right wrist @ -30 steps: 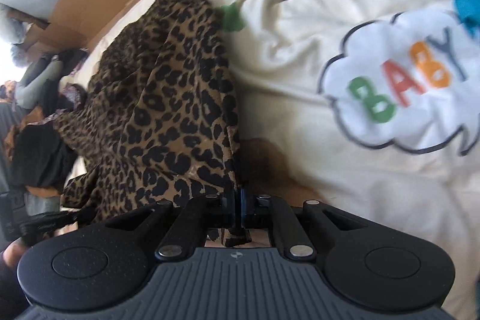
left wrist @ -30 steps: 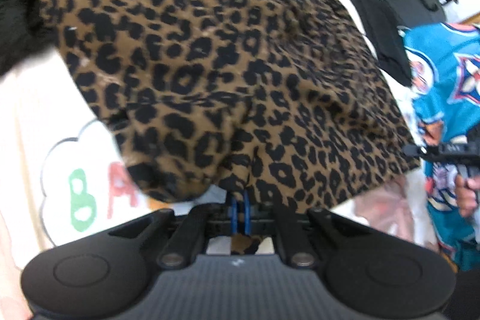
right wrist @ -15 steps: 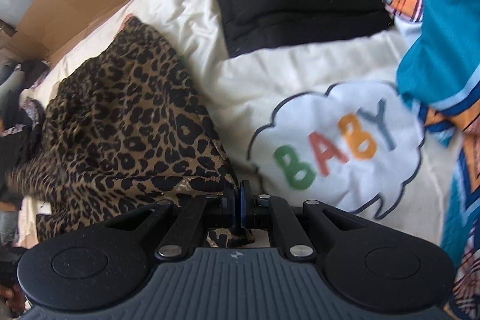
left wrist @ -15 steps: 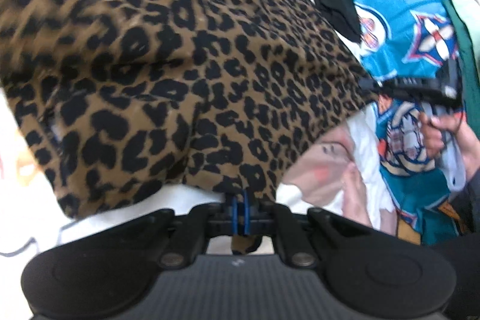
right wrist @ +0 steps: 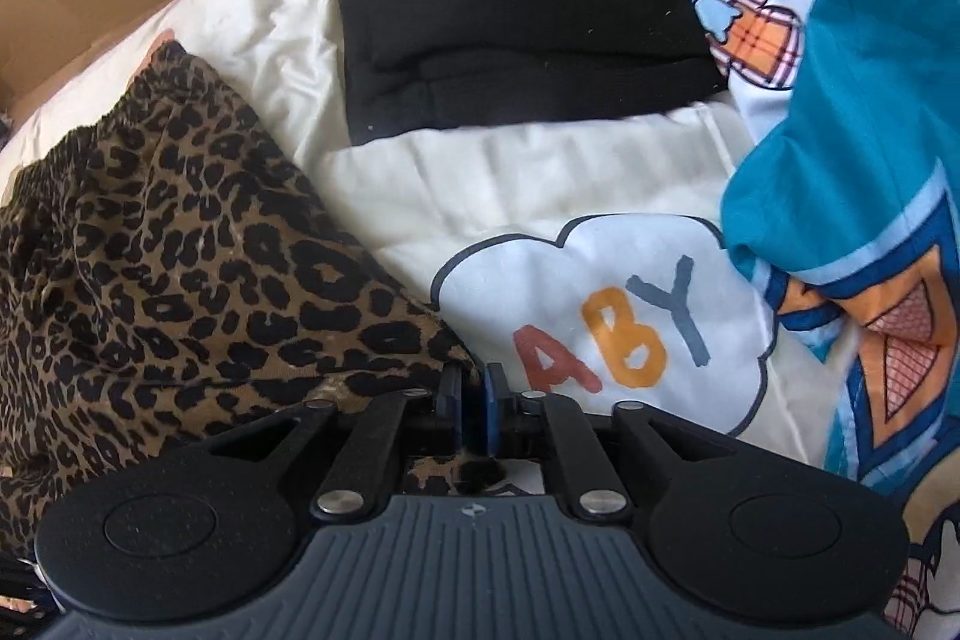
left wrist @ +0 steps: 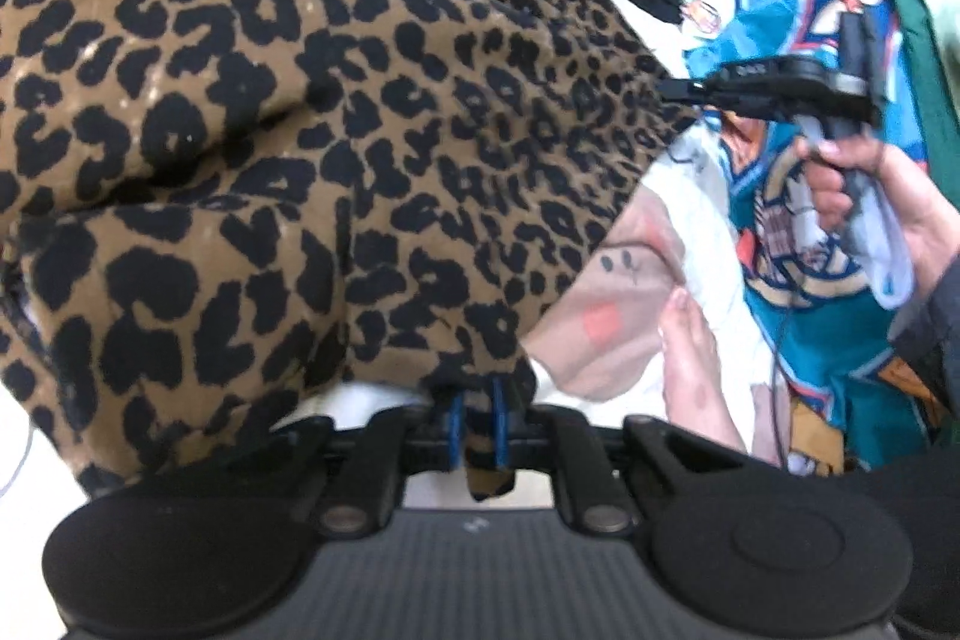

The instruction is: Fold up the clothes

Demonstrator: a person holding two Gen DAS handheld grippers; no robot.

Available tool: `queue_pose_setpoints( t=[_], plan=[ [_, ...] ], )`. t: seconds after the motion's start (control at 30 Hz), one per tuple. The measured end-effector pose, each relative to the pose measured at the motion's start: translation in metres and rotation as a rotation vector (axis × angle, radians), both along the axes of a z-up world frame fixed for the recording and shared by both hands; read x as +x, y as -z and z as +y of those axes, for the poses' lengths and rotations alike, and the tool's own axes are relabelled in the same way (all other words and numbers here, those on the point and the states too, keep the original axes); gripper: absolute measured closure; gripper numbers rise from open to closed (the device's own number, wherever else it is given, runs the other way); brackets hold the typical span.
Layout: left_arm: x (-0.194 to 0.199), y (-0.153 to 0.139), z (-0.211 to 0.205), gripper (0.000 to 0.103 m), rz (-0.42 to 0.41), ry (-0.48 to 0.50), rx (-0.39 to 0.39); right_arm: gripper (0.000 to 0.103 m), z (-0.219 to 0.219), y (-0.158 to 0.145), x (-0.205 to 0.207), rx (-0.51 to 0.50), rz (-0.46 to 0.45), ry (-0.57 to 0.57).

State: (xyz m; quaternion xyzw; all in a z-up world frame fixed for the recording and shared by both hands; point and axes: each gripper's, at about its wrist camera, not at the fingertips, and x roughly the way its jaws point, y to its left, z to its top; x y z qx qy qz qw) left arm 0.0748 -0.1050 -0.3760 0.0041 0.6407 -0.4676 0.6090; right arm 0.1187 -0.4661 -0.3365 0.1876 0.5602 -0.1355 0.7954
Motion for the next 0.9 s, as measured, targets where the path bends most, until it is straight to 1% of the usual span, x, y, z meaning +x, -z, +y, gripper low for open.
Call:
queue_pose_setpoints(
  t=[0.03,0.07,0.1,0.17,0.3,0.4,0.53,0.63,0.83,0.87,0.9],
  plan=[
    [0.001,-0.007,0.005,0.072,-0.026,0.004,-0.015,0.092,0.002,-0.005,-0.003,-0.012,-0.010,-0.006],
    [0.003,-0.014,0.013,0.068,-0.048,0.000,-0.032,0.092,0.004,-0.011,-0.005,-0.023,-0.020,-0.015],
    [0.005,-0.022,0.021,0.066,-0.070,-0.005,-0.049,0.092,0.008,-0.017,-0.007,-0.032,-0.032,-0.025],
    [0.012,-0.031,0.035,0.066,-0.095,-0.036,-0.050,0.092,0.014,-0.026,-0.008,-0.023,-0.058,-0.041],
    [0.028,-0.048,0.066,0.066,-0.174,-0.143,-0.006,0.092,0.032,-0.042,-0.005,0.017,-0.105,-0.079],
    [0.042,-0.060,0.097,0.066,-0.239,-0.236,0.046,0.092,0.053,-0.049,0.001,0.063,-0.134,-0.142],
    [0.059,-0.066,0.136,0.065,-0.302,-0.360,0.132,0.092,0.081,-0.057,0.008,0.116,-0.185,-0.214],
    [0.065,-0.069,0.155,0.065,-0.357,-0.399,0.198,0.092,0.102,-0.061,0.013,0.166,-0.202,-0.265],
    [0.069,-0.068,0.186,0.063,-0.414,-0.429,0.255,0.092,0.148,-0.060,0.019,0.233,-0.202,-0.396],
    [0.068,-0.065,0.190,0.062,-0.418,-0.428,0.269,0.090,0.157,-0.059,0.020,0.245,-0.202,-0.417],
    [0.068,-0.062,0.194,0.061,-0.422,-0.428,0.282,0.080,0.166,-0.058,0.021,0.258,-0.199,-0.443]
  ],
)
